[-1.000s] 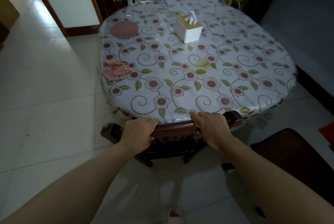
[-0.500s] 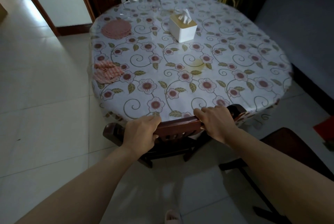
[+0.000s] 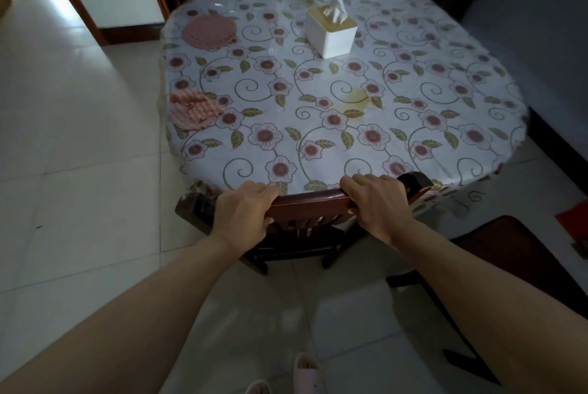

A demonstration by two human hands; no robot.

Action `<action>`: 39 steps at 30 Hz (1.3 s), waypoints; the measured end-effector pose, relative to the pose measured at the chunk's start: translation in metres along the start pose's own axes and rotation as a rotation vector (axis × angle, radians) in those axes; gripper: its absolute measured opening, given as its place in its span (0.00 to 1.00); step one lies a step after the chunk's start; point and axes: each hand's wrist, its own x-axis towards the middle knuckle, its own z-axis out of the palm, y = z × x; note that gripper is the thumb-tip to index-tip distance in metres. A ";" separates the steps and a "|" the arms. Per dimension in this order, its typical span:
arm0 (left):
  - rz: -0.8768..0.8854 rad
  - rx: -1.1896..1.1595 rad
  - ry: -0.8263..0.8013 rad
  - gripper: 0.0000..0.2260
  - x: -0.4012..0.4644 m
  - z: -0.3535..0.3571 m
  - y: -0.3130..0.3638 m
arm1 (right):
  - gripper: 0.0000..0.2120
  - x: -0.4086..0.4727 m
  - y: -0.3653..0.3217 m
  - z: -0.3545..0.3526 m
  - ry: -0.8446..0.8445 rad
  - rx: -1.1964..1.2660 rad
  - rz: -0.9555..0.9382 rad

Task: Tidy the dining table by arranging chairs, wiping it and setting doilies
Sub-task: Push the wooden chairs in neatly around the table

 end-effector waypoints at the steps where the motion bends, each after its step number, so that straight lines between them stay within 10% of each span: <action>1: 0.001 -0.004 0.004 0.22 0.001 0.000 0.001 | 0.14 0.001 0.002 -0.001 -0.003 -0.006 -0.004; 27: -0.193 0.095 -0.213 0.18 0.001 -0.033 0.030 | 0.26 -0.011 -0.017 -0.019 -0.209 -0.015 0.204; 39: 0.050 -0.032 -0.191 0.20 -0.012 -0.083 0.104 | 0.28 -0.114 -0.030 -0.114 -0.205 0.031 0.424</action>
